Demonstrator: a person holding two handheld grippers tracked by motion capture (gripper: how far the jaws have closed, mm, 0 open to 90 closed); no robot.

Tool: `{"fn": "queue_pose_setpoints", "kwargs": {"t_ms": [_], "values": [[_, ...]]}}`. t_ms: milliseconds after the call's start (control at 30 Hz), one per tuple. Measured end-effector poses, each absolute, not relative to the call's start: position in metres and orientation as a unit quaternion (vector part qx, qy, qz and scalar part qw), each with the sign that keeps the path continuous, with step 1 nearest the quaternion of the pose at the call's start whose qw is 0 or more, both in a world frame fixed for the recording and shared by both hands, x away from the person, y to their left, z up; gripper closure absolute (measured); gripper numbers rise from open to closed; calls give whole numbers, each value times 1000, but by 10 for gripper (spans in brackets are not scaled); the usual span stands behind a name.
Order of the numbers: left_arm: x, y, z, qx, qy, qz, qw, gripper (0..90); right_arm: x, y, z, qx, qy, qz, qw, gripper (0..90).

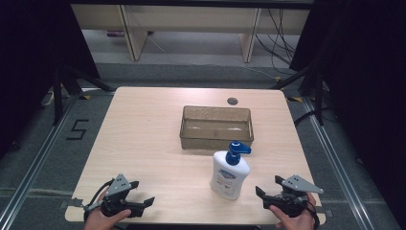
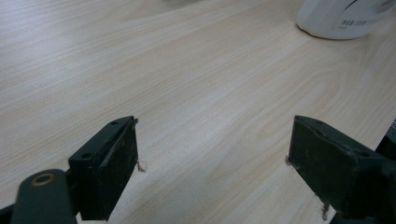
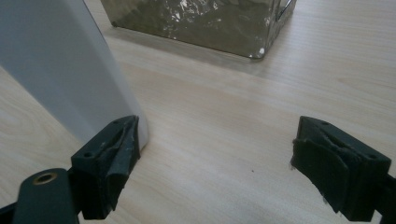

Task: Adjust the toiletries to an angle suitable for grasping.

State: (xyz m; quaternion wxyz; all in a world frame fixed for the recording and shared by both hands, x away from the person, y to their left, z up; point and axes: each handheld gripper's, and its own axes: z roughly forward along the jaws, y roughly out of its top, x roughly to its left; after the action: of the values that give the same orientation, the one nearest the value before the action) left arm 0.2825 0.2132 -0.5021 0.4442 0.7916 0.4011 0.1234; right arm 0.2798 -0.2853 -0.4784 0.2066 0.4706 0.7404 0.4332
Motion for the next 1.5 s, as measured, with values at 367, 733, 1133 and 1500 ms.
{"fn": "queue_pose_setpoints", "kwargs": {"t_ms": [367,733,1133,1500], "values": [[283,214,-502,794,400,125,440,153,279,-287,-475,468,731,443,225,155],[283,214,-502,794,401,119,441,153,272,-272,-464,441,735,468,215,154],[284,214,-503,792,403,121,443,153,261,-265,-453,419,742,471,227,168],[284,215,-503,794,404,120,438,154,245,-258,-437,399,734,501,226,165]]}}
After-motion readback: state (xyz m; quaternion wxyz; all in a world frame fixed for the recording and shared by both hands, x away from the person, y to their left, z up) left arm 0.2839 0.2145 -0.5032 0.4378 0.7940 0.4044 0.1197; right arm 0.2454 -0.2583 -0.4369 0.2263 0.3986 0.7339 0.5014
